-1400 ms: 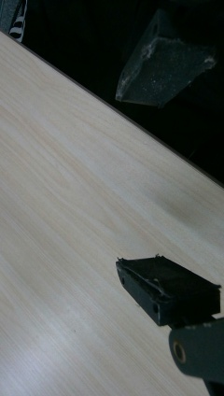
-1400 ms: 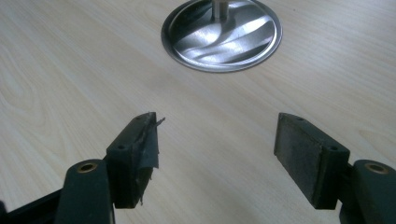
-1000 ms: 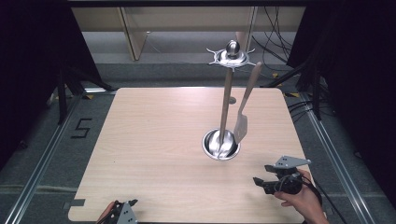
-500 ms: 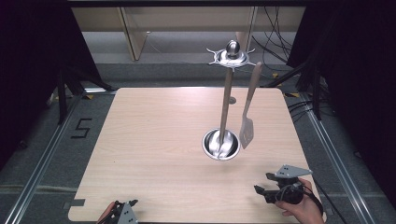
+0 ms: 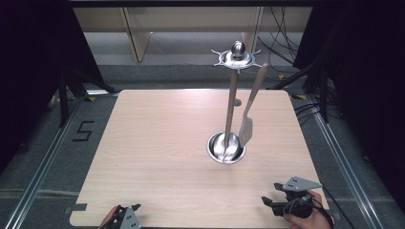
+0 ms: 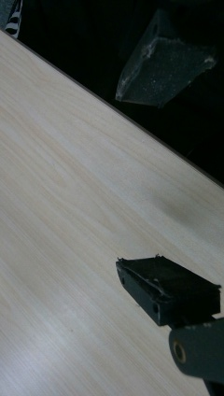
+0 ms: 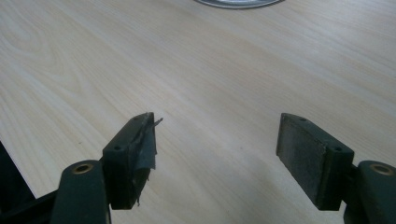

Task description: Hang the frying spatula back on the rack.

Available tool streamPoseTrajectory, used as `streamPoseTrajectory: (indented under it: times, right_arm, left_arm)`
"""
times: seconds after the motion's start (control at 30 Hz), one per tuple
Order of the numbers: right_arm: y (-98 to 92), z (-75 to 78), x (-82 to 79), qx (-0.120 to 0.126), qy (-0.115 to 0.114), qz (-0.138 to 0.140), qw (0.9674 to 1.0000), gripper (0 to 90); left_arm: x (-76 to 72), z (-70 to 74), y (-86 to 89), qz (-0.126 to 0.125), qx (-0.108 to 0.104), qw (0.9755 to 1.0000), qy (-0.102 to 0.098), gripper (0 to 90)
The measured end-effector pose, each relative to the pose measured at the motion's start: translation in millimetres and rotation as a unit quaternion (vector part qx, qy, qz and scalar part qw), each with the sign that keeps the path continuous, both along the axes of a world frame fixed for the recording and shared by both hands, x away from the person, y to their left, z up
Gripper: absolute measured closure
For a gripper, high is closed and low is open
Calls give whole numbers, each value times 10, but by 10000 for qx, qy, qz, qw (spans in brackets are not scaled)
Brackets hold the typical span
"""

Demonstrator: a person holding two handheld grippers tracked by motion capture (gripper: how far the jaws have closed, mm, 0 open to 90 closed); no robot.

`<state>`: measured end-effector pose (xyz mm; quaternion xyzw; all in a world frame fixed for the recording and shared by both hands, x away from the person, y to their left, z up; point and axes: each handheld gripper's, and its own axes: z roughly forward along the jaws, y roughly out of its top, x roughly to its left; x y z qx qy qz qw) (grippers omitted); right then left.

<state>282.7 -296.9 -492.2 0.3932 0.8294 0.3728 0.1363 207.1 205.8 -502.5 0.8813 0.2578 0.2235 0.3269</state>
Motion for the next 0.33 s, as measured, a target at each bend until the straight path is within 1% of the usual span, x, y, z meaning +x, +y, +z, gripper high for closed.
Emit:
streamPoseTrajectory:
  times: [0.03, 0.07, 0.13, 0.17, 0.2, 0.23, 0.27, 0.3, 0.33]
  right_arm:
    - [-5, -7, -2, -11, -70, -30, 10000, 295]
    - [-9, -8, -16, -5, -10, -79, 10000, 294]
    - [-10, -10, -21, -5, 15, -107, 9999, 295]
    - [-17, -17, -14, -24, -27, -78, 10000, 295]
    - [-24, -27, -1, 7, -33, -3, 10000, 294]
    - [-20, -25, -11, -24, -41, -64, 10000, 295]
    - [-21, -27, -10, -33, -45, -65, 10000, 294]
    - [-20, -26, -15, -27, 0, -97, 9999, 295]
    - [-10, -25, -26, 41, 123, -145, 9998, 295]
  left_arm:
    - [2, -1, 0, 6, 17, 10000, -14, 150]
    - [3, -1, 0, -3, 27, 10000, -18, 150]
    - [3, -2, -3, 5, 5, 10000, -15, 150]
    - [4, -5, -4, 8, -4, 10000, -33, 150]
    - [4, -6, -3, 10, 0, 10000, -33, 150]
    - [5, -7, -3, 8, 2, 10000, -30, 150]
    - [6, -6, -1, 1, 19, 10000, -30, 150]
    - [8, -6, -1, -33, 6, 10000, -27, 150]
    - [6, -7, -2, -25, 5, 10000, -19, 150]
